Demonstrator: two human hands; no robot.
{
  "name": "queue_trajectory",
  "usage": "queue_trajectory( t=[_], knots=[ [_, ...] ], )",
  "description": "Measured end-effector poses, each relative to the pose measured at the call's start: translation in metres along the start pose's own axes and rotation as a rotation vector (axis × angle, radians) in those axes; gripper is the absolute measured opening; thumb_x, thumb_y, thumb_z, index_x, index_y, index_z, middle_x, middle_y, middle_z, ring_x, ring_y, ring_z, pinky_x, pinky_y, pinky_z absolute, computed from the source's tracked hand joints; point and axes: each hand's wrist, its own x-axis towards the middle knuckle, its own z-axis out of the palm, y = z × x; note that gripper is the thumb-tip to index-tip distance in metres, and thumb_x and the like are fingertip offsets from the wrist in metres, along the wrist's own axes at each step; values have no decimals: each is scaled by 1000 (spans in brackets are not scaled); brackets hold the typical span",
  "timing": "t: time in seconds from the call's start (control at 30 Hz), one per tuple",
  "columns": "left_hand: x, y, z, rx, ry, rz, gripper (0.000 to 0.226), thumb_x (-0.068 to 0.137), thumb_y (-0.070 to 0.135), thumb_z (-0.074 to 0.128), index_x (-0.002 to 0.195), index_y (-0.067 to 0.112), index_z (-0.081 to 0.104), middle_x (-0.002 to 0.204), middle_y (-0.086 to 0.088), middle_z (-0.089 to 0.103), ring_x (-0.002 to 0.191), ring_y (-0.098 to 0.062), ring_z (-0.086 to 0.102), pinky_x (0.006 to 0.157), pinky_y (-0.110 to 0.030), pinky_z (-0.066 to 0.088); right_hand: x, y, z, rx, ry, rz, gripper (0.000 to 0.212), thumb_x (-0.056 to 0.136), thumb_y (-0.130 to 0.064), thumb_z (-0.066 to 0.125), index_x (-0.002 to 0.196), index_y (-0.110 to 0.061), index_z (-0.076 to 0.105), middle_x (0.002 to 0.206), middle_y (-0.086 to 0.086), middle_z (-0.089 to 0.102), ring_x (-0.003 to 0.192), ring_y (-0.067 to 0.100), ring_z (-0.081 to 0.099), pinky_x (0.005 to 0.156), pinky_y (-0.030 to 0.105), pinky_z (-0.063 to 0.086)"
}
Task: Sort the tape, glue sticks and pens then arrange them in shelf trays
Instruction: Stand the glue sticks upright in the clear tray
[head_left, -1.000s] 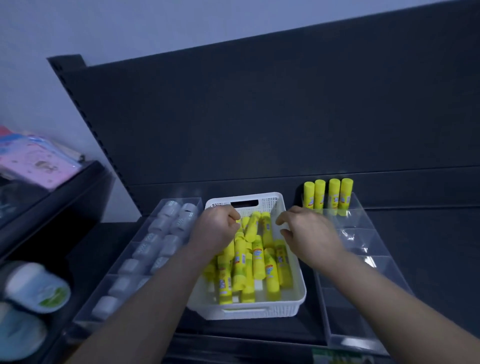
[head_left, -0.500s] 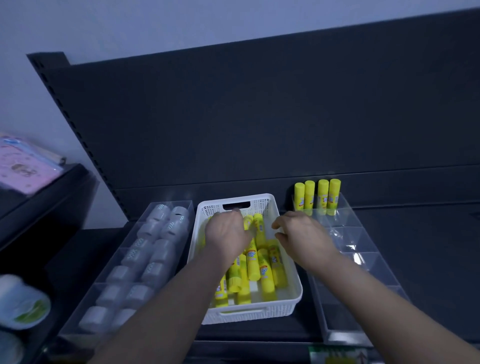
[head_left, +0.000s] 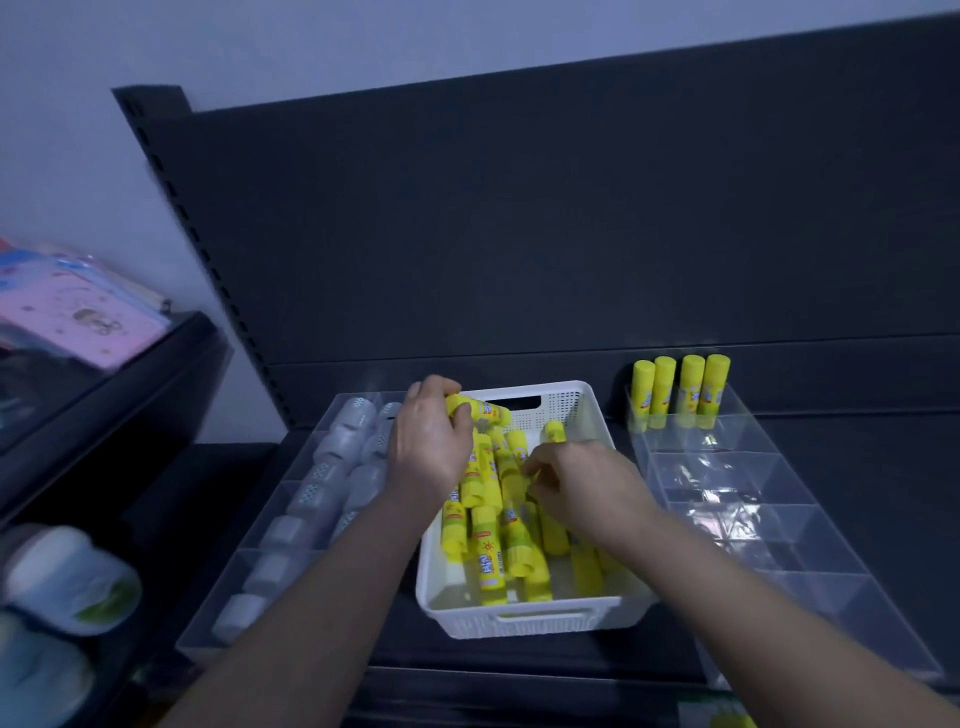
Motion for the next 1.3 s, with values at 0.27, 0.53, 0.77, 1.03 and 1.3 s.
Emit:
queue_trajectory(
  t=[0.27,0.53,0.77,1.03,1.3],
  knots=[
    [-4,-12,-14,-23,-24,34,21,91,22,56,111,17,59,112,-2,58,99,-24,59,88,-39,47,31,-28,23,48,-161,240,49,86,-44,57,124,-14,49,121,8,60,114,28,55,83,33,45],
    [9,17,-7,-181,28,149,23,91,18,57,114,16,58,113,-3,59,100,-23,60,87,-38,48,14,-12,-42,263,133,262,27,77,-35,65,103,-28,67,74,-10,64,75,12,59,59,24,38],
    [18,86,39,-284,-44,273,24,91,15,60,115,14,60,111,-3,61,100,-23,60,89,-33,46,-17,55,-104,257,457,287,25,80,-27,63,105,-27,65,85,-10,70,89,16,65,78,31,50],
    [17,140,103,-104,-268,315,22,90,17,62,112,15,60,111,-4,63,103,-25,59,88,-35,46,-26,130,-102,243,473,213,26,81,-19,67,107,-21,67,98,-1,66,85,17,65,81,35,52],
    [13,146,129,172,-430,431,25,93,11,51,117,15,58,110,-6,56,102,-29,56,82,-37,46,-12,151,-91,223,419,59,28,84,-21,66,111,-22,63,96,-4,61,84,16,62,80,35,51]
  ],
)
